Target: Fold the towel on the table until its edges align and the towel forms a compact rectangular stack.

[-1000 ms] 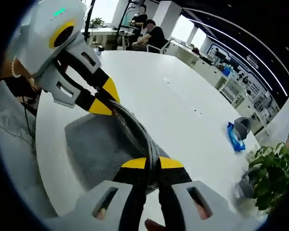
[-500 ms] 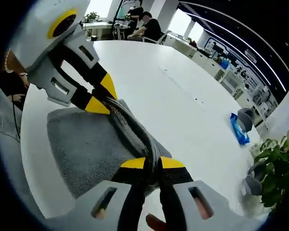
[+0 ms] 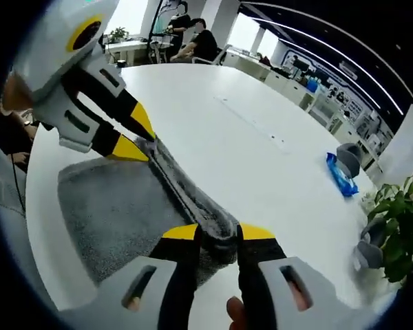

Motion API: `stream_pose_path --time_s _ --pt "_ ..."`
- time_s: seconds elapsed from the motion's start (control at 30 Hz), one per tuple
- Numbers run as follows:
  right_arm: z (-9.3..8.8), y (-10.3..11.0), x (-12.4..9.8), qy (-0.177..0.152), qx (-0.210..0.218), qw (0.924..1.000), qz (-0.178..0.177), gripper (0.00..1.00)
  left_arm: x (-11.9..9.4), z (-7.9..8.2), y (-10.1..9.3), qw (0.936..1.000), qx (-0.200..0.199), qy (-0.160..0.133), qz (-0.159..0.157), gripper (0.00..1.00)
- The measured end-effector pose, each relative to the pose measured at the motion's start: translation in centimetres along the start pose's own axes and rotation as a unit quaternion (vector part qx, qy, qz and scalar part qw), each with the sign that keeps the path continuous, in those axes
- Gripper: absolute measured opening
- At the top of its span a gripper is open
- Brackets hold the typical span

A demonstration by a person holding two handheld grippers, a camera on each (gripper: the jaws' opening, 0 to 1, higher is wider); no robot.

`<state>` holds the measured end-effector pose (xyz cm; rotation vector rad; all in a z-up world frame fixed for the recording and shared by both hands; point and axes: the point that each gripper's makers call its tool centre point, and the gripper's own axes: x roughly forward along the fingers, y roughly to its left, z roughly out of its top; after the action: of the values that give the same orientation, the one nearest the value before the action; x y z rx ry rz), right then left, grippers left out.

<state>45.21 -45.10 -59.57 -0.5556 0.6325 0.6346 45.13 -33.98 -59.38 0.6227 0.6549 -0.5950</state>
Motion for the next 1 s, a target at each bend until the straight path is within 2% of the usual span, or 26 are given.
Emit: stream_pose_path --time_s 0.13,0.27,0.5,0.6,0.77,1.0 --pt "-0.2 -0.1 -1.1 0.001 0.005 1.0 -0.001 0.17 -0.9 0.7 0.5 0.9999 -0.013 -0.009 0.006 0.14" --pt "-0.5 0.2 -2.6 -0.005 0.007 0.9999 -0.008 0.15 -2.3 0.8 -0.1 0.9997 -0.012 -0.019 0.006 0.14" --pt "-1.6 2.2 -4.9 -0.008 0.02 0.9998 -0.002 0.03 -5.0 -0.6 -3.6 0.9989 -0.029 -0.03 -0.021 0.14" --pt "-2.5 3.5 -5.8 -0.001 0.034 0.9994 0.004 0.0 -5.9 -2.0 -5.7 0.9984 -0.034 -0.027 -0.035 0.14" --pt "-3.9 5.1 -6.0 0.014 0.054 0.9983 0.017 0.0 -6.2 -3.9 -7.8 0.9977 -0.039 -0.011 -0.055 0.13" --pt "-5.4 6.5 -5.0 0.035 0.057 0.9972 0.032 0.0 -5.2 -4.5 -8.0 0.998 -0.03 0.003 -0.056 0.11"
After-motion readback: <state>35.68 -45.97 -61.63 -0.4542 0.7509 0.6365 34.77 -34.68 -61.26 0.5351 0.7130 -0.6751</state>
